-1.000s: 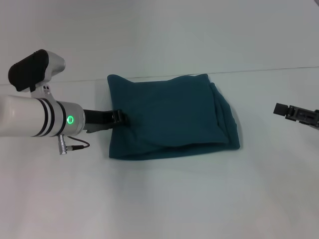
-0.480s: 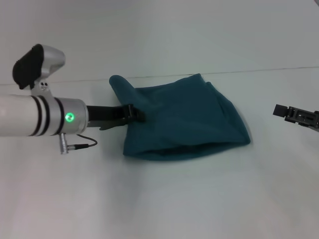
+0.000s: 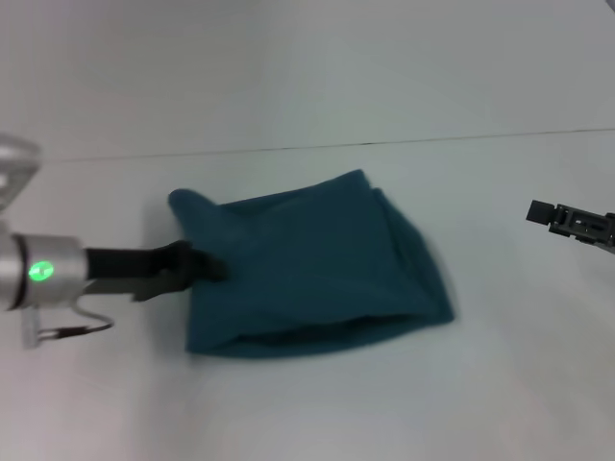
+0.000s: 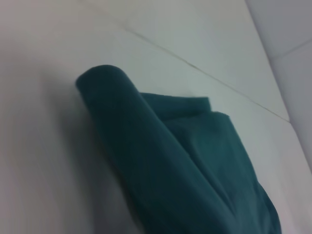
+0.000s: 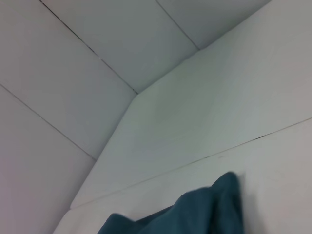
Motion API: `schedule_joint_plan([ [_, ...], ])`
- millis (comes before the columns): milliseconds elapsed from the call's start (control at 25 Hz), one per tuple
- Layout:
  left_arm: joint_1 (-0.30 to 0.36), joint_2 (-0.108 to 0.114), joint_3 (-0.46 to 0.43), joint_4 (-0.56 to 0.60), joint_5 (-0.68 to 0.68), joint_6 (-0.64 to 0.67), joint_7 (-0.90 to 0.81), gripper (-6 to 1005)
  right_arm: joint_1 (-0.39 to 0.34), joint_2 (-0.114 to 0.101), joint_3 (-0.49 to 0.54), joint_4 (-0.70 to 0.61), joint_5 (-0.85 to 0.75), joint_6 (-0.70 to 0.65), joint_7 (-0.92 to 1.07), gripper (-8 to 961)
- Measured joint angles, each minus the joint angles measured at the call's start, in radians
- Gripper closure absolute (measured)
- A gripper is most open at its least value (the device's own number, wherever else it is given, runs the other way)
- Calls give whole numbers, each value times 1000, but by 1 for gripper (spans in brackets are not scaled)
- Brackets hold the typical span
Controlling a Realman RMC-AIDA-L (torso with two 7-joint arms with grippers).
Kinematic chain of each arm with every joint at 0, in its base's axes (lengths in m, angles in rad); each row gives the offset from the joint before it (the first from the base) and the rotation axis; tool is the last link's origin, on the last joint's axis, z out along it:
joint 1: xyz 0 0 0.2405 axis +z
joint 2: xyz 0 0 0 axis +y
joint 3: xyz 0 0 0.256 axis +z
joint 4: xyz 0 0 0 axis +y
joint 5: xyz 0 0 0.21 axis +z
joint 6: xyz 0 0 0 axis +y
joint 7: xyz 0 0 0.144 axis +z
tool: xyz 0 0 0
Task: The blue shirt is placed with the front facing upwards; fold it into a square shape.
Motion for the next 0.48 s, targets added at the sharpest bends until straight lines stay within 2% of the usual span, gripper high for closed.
schedule_joint_plan([
  [280,90,53,-63,2,6,29,-3,840,6,2,-1,11,0,7,-4,55],
  [480,101,60,-78,1,10,37,3,835,8,0,-1,15,0,7,-7,56],
])
